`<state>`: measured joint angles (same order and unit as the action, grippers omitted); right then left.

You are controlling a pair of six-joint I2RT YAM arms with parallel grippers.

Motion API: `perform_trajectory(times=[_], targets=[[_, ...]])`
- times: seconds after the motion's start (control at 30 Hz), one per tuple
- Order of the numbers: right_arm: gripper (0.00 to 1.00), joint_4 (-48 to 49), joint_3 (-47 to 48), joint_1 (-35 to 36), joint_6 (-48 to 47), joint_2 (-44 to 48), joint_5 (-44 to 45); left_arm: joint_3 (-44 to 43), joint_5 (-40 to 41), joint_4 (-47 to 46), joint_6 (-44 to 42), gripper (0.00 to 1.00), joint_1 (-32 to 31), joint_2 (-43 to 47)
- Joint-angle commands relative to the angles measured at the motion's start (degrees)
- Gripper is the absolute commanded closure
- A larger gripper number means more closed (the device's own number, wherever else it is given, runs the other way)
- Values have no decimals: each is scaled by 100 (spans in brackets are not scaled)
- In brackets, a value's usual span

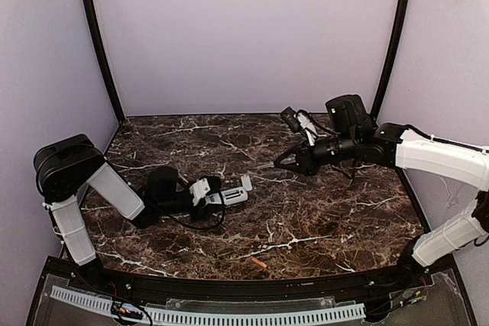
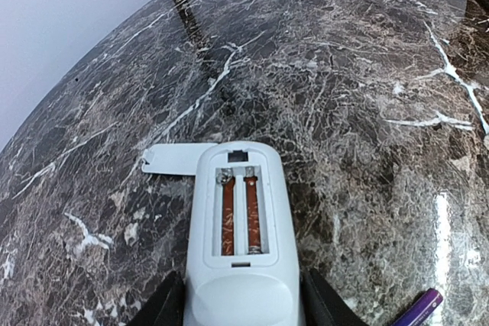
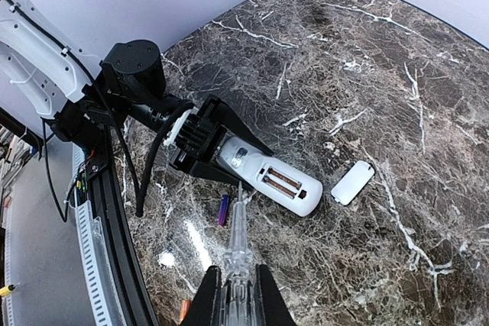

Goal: Unload the batteries from the remote control

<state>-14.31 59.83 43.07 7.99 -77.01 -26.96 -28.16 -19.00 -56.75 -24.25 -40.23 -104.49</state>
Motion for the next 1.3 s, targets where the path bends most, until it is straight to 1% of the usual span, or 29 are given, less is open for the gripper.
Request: perform_trajectory(times=[0.0,0.07,0.17,0.23,0.3,0.33,0.37,0.4,0.43,0.47,0.5,0.53,0.6,0.73,0.77,0.8,0.97,1.13,1.2,1.27], targets=[[100,190,-160,-40,-36,230,45,-192,-797,-78,-199,100,175,-144],[100,193,-219,-36,-30,283,82,-269,-973,43,-267,100,232,-207],[100,191,-282,-35,-32,344,124,-466,-1094,474,-403,94,259,-273],[100,204,-304,-41,-42,345,133,-576,-1137,715,-430,89,279,-295],[100,217,-310,-36,-51,324,131,-628,-1190,828,-426,81,297,-296],[100,227,-308,-39,-58,307,129,-629,-1206,844,-420,75,307,-294],[100,238,-302,-37,-60,287,120,-625,-1208,847,-409,71,306,-286],[100,240,-299,-36,-73,270,114,-610,-1217,849,-402,64,312,-280],[100,245,-290,-42,-72,253,102,-602,-1218,850,-389,60,313,-264],[100,252,-289,-36,-82,238,97,-585,-1219,850,-384,53,316,-252],[100,253,-288,-40,-86,229,90,-576,-1224,850,-371,50,315,-224],[100,260,-280,-38,-87,216,87,-563,-1227,850,-357,37,312,-210],[100,262,-290,-35,-88,205,86,-547,-1233,850,-335,25,312,-166],[100,266,-325,-36,-79,242,100,-541,-1228,803,-270,19,315,-31],[100,264,-342,-35,-78,266,109,-541,-1222,787,-233,15,316,1],[100,262,-356,-45,-78,280,113,-537,-1221,757,-206,14,319,63],[100,283,-434,-36,-60,377,162,-522,-1135,690,-68,10,314,337],[100,304,-506,-36,-65,394,172,-439,-1152,731,119,12,314,862],[100,319,-522,-35,-77,370,131,-433,-1188,910,178,15,314,1114],[100,304,-511,-42,-106,314,33,-458,-1269,1184,269,22,306,1356]])
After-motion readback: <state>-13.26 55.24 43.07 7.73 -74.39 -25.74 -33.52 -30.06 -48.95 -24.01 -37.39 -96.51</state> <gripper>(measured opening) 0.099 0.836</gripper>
